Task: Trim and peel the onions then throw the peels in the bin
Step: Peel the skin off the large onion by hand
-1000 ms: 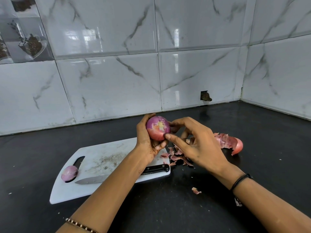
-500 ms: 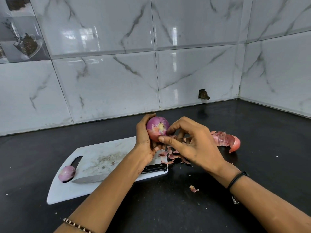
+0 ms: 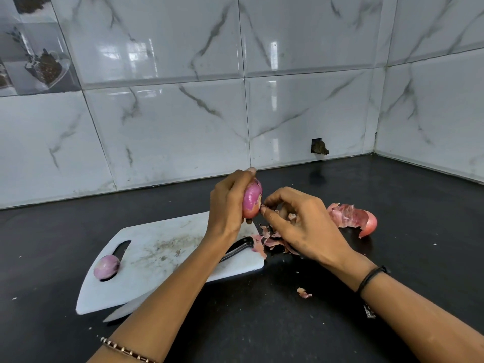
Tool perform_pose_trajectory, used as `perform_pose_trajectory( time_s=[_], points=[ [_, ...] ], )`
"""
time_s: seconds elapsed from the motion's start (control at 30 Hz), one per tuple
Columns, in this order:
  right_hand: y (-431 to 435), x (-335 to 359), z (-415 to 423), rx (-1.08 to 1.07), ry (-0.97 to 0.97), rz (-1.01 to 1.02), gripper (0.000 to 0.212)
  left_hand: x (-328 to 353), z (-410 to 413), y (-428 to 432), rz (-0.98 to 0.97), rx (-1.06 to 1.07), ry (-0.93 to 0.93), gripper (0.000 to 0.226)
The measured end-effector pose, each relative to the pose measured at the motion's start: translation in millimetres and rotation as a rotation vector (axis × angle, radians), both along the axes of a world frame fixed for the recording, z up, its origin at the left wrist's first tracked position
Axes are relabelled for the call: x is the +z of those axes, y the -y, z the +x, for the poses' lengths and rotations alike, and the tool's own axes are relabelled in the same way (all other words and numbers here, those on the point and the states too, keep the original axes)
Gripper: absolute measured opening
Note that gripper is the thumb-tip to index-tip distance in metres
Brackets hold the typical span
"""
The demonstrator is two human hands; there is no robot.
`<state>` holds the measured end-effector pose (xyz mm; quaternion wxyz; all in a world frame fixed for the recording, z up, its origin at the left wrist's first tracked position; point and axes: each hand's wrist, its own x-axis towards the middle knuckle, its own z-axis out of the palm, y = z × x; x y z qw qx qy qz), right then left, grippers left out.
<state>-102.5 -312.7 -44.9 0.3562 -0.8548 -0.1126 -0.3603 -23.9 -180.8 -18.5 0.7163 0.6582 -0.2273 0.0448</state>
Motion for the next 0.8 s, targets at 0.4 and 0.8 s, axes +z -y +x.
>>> perform_pose_trajectory(
  time_s=[0.4,0.8],
  points=[
    [1,-2,-5,-0.164,0.200,-0.351,0.024,-2,-2,8,-0.056,0.050,-0.396,0.039],
    [18,-9,11,-0.279,0.074,-0.203,0.020,17,-1,-11,-0.376,-0.261,-0.536,0.047]
  ],
)
